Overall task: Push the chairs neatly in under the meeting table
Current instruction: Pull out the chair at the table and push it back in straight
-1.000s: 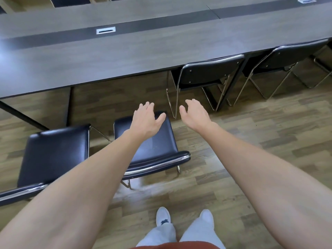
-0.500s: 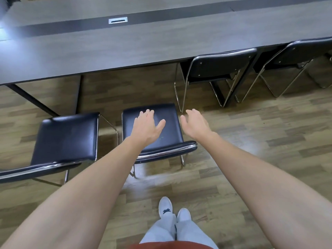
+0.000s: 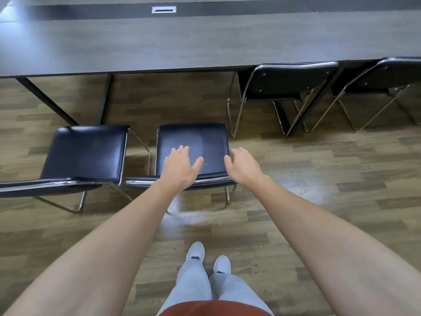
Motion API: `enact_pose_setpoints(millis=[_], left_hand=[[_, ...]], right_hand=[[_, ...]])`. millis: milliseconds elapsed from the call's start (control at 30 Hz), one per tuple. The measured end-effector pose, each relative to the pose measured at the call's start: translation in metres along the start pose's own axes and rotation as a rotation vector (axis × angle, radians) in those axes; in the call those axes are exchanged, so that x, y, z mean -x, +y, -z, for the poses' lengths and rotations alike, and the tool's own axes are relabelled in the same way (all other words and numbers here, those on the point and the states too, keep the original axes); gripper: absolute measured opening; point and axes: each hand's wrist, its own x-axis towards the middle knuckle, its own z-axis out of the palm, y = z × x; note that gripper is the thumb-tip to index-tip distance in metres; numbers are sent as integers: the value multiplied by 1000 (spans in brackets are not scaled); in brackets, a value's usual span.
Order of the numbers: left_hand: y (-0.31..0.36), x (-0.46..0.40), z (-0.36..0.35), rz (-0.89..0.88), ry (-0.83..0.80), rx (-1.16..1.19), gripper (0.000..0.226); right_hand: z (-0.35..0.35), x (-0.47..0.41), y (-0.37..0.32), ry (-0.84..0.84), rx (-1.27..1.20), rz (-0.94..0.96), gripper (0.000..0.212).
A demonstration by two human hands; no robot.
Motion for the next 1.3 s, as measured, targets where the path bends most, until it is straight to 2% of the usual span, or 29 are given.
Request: enact_pose_setpoints(millis=[100, 267, 567, 667, 967, 1133, 1200, 1300], left_hand=[[-10, -5, -4, 18, -33, 1, 59], [-27, -22, -14, 79, -71, -65, 49], [-60, -37, -54, 137, -284, -126, 55], [-69, -42, -62, 151, -341, -121, 60], [-118, -51, -61, 197, -356, -217, 58], [-167, -45, -47, 409, -176, -269, 64], [-179, -43, -41, 600, -125, -107, 72], [-179, -42, -36, 925, -57, 289, 94]], right_hand=[[-3, -4, 3, -8, 2, -16, 42], [-12, -17, 11, -31, 32, -77, 47], [-55, -34, 11, -150, 158, -275, 48], [-70, -39, 6, -171, 211, -280, 50], [-97, -63, -8, -250, 233, -331, 56], [-101, -67, 4, -153, 189, -489, 58], [-100, -65, 4, -98, 117, -591, 62], [-102, -66, 2, -3, -51, -771, 80]])
